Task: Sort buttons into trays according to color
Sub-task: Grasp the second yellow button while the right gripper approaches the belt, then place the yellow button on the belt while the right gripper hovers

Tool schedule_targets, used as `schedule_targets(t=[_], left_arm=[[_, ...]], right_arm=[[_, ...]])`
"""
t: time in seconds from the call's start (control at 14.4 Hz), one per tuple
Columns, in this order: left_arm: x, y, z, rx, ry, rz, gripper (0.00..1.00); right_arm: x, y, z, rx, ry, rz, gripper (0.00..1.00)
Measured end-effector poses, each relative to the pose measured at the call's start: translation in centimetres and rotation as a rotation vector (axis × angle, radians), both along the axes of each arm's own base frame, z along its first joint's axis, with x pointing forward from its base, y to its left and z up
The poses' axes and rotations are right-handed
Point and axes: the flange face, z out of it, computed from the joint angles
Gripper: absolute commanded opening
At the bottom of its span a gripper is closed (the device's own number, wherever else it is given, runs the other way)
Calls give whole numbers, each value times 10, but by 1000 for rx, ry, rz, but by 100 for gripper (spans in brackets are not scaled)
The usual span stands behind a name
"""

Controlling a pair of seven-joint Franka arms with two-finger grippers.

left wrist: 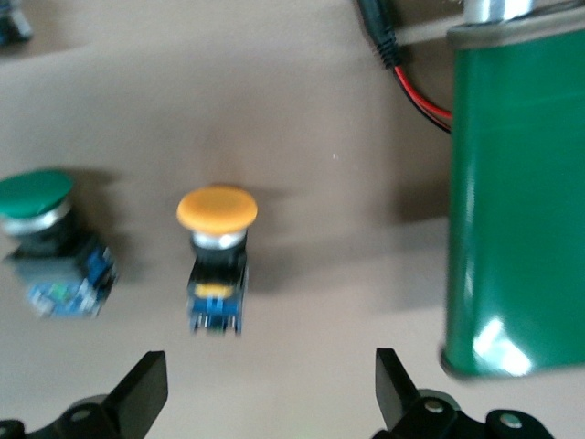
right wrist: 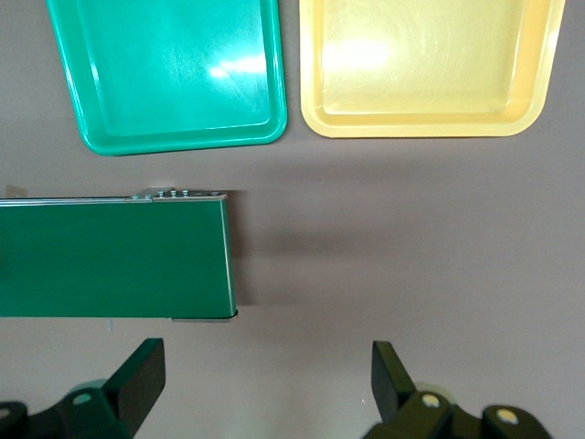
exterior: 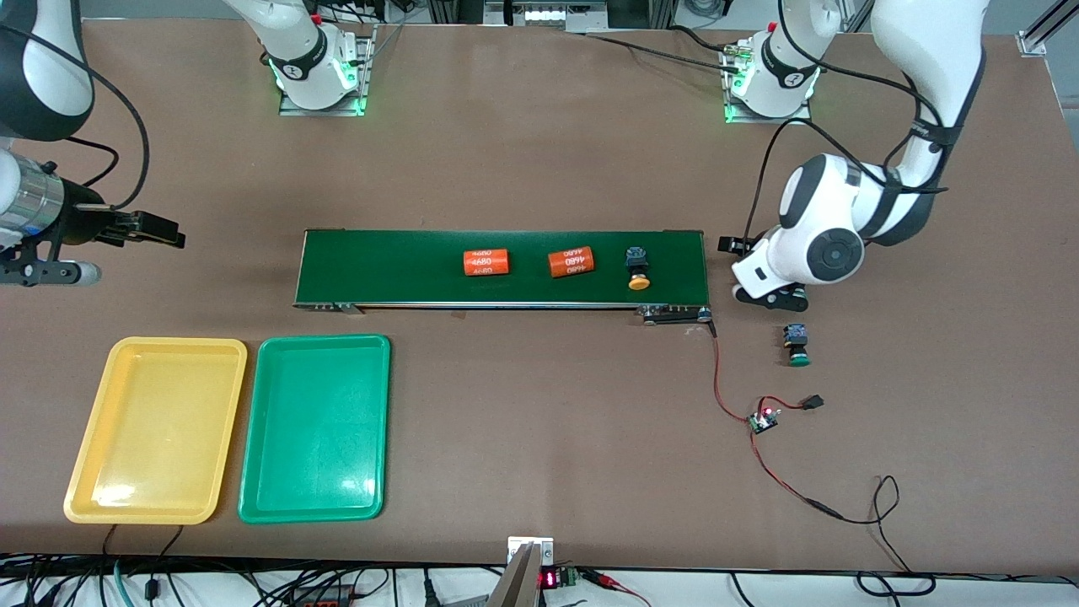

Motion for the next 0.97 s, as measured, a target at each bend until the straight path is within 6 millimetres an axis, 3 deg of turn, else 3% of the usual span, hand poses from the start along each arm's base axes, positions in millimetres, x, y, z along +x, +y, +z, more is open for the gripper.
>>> schedule_targets(t=[0.14,0.28,0.35,0.55,0.76,0.97], left_arm=[[-12,8,-20,-1,-58,-60,100],[-16,15,-26,-8,-69,-74,100],[-17,16,-28,-11,-76,-76,94],[-21,18,-35,-18,-94,-75,37],[-22,23,-38,-16,-89,-65,13],[-16,27,-24,-3,-67,-60,11]], right_arm=[[-15,1,-11,0,-17,-2,100],[-34,2,-21,1,-38,-4,100],[-44,2,-26,2,-46,-4,100],[-63,18,-34,2,-66,-1,100],[-65,68,-33,-4,-82,-30,100],[-68,139,-37,-5,-119,-29,100]])
